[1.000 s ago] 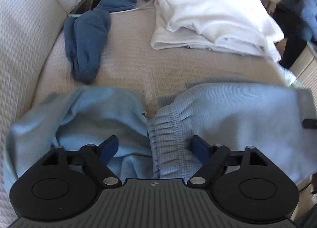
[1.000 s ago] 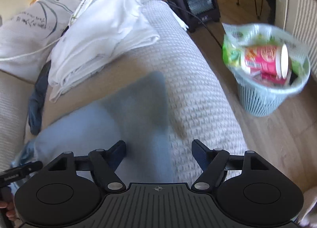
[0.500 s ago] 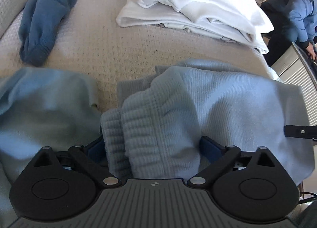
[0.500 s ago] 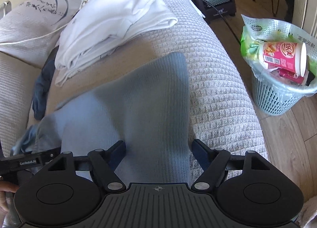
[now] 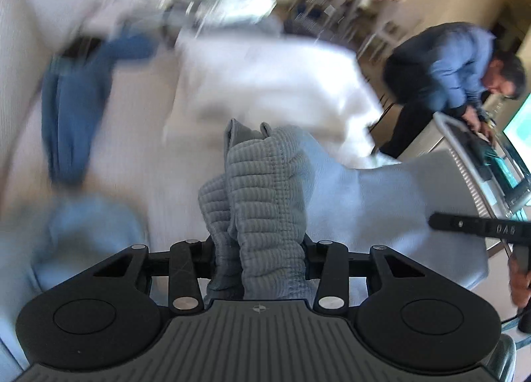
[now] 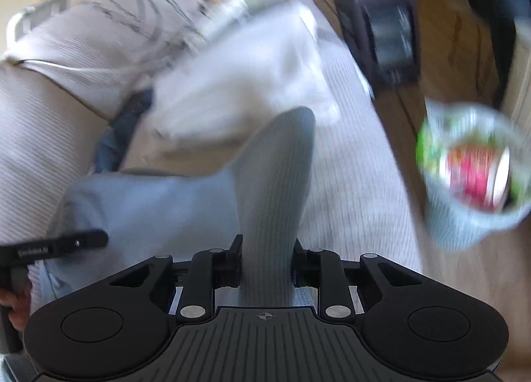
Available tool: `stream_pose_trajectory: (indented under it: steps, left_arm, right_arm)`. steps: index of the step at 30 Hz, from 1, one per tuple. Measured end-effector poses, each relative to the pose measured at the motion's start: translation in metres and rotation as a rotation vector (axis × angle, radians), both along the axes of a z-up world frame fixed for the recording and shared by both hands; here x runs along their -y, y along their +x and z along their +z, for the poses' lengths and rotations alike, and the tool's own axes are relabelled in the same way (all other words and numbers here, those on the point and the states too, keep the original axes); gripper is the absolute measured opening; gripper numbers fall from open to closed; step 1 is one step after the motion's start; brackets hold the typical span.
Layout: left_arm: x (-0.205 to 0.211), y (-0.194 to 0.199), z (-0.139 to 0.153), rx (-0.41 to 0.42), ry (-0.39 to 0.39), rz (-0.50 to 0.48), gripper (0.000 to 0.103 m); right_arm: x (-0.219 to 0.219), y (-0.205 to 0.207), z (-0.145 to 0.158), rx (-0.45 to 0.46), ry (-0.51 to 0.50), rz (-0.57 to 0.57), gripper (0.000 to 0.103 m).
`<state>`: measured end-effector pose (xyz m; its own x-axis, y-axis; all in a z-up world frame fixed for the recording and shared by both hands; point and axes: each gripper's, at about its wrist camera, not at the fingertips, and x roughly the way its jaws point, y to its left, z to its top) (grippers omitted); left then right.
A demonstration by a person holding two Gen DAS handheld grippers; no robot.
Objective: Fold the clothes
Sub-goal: 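Grasp the waistband with the left gripper while the right gripper grasps the folded leg end, then lift the folded sweatpants with both grippers onto the white sweatshirt stack and release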
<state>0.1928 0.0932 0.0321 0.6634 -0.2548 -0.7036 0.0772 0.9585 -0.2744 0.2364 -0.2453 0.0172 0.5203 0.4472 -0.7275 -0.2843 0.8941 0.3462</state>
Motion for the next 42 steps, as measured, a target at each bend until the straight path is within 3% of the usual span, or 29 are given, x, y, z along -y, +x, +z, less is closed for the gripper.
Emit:
stream_pose_trajectory:
  steps: [5,9,12,16,17,18,20,21,23,29,32,37,42]
  left_arm:
    - [-0.015,0.053,0.053,0.123,-0.005,0.056,0.039]
    - [-0.018,0.107,0.067,0.173,0.023,0.101,0.04]
    - [-0.015,0.15,0.049,0.143,0.103,0.133,0.045]
    - [-0.014,0.215,-0.012,-0.023,0.228,0.19,0.048]
    - [-0.015,0.226,-0.028,-0.07,0.249,0.205,0.057]
    - [-0.016,0.235,-0.041,-0.09,0.255,0.212,0.064]
    - [-0.015,0.247,-0.055,-0.081,0.296,0.222,0.079]
    - [-0.013,0.252,-0.058,-0.07,0.341,0.217,0.09]
    - [-0.012,0.262,-0.06,-0.077,0.401,0.196,0.101]
    - [-0.029,0.263,-0.061,-0.165,0.282,0.245,0.103]
    - [-0.024,0.252,-0.051,-0.191,0.273,0.308,0.103]
    - [-0.03,0.218,-0.023,-0.191,0.227,0.335,0.103]
    - [-0.054,0.163,-0.007,-0.189,0.046,0.335,0.103]
  right_arm:
    - [-0.007,0.049,0.059,0.158,0.026,0.015,0.025]
    - [-0.023,0.111,0.075,0.222,0.035,-0.002,0.026]
    - [-0.038,0.159,0.067,0.219,0.018,-0.021,0.026]
    - [-0.049,0.215,0.022,0.099,0.0,-0.066,0.029]
    - [-0.051,0.226,0.006,0.058,-0.022,-0.08,0.032]
    - [-0.052,0.234,-0.01,0.03,-0.044,-0.092,0.041]
    - [-0.05,0.246,-0.038,-0.002,-0.067,-0.108,0.051]
    - [-0.048,0.25,-0.046,-0.013,-0.053,-0.116,0.056]
    - [-0.04,0.26,-0.053,-0.048,-0.005,-0.131,0.058]
    - [-0.041,0.27,-0.053,-0.094,-0.021,-0.127,0.068]
    - [-0.047,0.261,-0.041,-0.073,-0.12,-0.151,0.095]
    - [-0.039,0.229,-0.004,0.012,-0.258,-0.11,0.096]
    - [-0.006,0.163,0.001,-0.067,-0.059,-0.129,0.096]
